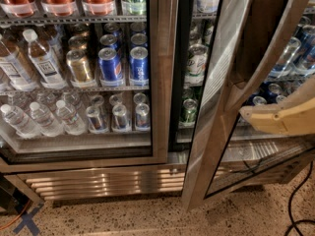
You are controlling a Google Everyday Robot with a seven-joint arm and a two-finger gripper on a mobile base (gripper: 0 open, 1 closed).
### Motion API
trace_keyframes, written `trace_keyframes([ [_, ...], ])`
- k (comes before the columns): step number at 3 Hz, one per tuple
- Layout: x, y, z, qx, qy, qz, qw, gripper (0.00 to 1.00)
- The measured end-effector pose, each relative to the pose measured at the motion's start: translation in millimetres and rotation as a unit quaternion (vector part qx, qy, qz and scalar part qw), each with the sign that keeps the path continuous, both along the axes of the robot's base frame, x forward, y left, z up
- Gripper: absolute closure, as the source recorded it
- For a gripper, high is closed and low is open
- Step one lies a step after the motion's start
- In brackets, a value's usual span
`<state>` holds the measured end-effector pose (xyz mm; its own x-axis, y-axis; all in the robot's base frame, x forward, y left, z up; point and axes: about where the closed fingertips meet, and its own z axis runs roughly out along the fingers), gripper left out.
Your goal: Open right fridge door
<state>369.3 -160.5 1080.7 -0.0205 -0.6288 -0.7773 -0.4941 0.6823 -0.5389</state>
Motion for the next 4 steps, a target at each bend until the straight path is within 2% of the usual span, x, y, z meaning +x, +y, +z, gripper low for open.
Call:
trace_keyframes([
  [3, 0.0, 0.0, 0.0, 0.000, 0.000, 0.000, 1.0000, 0.00],
  [4, 0.0, 0.0, 0.0, 0.000, 0.000, 0.000, 1.0000, 0.17],
])
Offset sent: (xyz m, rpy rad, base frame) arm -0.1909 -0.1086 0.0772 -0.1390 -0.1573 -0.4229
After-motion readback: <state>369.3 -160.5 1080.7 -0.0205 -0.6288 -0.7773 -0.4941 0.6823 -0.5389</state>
